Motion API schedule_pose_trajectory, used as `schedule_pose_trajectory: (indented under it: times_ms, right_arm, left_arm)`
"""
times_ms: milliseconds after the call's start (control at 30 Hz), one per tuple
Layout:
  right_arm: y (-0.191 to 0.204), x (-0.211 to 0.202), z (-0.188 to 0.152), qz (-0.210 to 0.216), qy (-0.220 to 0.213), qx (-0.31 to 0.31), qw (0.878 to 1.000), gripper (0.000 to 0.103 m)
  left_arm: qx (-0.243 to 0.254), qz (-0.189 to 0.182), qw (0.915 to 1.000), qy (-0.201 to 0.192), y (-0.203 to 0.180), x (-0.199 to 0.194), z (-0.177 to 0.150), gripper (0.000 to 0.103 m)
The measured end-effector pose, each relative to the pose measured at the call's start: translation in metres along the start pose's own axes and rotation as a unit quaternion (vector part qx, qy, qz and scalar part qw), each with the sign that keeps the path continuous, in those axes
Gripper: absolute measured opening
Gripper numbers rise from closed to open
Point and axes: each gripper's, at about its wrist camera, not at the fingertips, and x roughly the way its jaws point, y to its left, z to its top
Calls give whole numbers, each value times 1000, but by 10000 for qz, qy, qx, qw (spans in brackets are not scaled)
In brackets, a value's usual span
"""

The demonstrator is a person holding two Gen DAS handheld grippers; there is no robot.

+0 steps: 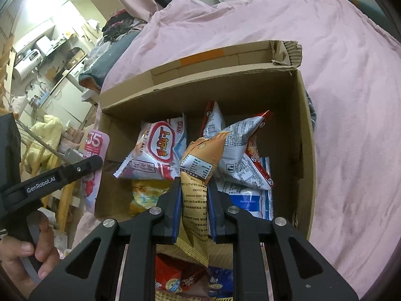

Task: Organize snacks
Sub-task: 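Open both tools to drop the pouch and wafer pack into the box, then withdraw both open tools from the box back over the remaining snacks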

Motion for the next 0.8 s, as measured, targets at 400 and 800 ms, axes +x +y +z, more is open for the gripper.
schedule_pose_trajectory:
  times_ms: [400, 800]
  right_arm:
    - [6, 9, 1, 117, 139, -82, 9998, 19]
    - [-5, 0, 1, 262, -126, 205, 9994, 72]
  left_arm:
    - [51, 37, 10000, -50, -3, 0, -2, 39]
    - [25, 4, 10000, -17, 1, -7, -5, 82]
